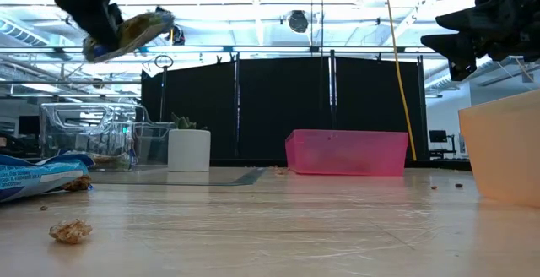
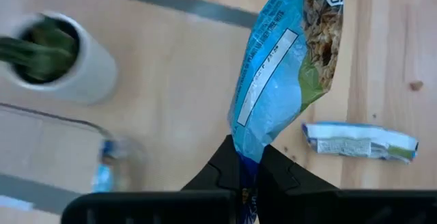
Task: Pick and place Granola Bars by type
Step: Put the blue granola bar into the transparent bin
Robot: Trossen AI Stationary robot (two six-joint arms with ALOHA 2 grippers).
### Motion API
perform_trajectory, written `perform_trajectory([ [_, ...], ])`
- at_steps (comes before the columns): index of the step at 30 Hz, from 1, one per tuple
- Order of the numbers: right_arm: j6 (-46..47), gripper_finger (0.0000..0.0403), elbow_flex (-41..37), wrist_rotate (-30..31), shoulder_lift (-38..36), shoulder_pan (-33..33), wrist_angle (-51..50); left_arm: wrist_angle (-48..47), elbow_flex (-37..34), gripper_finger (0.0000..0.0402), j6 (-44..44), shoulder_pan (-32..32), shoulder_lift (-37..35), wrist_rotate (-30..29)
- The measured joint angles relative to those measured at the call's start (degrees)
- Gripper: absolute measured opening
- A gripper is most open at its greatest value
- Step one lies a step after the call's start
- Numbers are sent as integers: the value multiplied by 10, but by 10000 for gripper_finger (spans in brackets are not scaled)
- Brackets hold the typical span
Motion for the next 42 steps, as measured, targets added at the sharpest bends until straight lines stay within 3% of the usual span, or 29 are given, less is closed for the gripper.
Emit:
perform_trajectory([
  [14, 0, 183, 0, 0, 0, 0, 0, -142, 117, 17, 107, 191, -21, 15],
  [29, 0, 183, 0, 0, 0, 0, 0, -228, 124, 17, 203, 380, -21, 34],
  [42, 0, 183, 0, 0, 0, 0, 0, -228, 123, 16, 347, 453, 52, 10],
])
